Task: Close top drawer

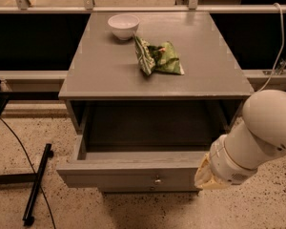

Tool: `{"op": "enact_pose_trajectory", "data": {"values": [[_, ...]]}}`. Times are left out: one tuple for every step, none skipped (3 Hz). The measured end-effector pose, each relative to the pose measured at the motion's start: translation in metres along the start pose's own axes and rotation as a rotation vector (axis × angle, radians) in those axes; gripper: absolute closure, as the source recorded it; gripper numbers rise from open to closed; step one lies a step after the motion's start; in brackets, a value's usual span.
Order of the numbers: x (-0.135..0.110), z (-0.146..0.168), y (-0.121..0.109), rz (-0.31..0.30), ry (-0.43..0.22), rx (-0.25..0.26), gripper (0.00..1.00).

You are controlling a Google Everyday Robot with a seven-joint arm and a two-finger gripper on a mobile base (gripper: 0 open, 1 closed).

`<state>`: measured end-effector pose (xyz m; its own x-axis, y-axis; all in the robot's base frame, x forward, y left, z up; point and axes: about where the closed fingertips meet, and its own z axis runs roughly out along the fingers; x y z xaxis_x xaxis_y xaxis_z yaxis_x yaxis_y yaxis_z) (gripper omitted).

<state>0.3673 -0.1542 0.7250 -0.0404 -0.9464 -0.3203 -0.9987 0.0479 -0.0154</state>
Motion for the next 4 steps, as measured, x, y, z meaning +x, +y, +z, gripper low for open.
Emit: {"op": "enact_pose_trajectory", "data": {"values": [[0.001,0.017,0.002,0.004,-0.008,0.020,1.00],[0.006,0.049,0.004,0.007,-0.004,0.038,1.00],[0.016,0.083,0.003,0.016,0.009,0.062,1.00],[0.026,0.116,-0.011,0.037,0.026,0.118,1.00]]}}
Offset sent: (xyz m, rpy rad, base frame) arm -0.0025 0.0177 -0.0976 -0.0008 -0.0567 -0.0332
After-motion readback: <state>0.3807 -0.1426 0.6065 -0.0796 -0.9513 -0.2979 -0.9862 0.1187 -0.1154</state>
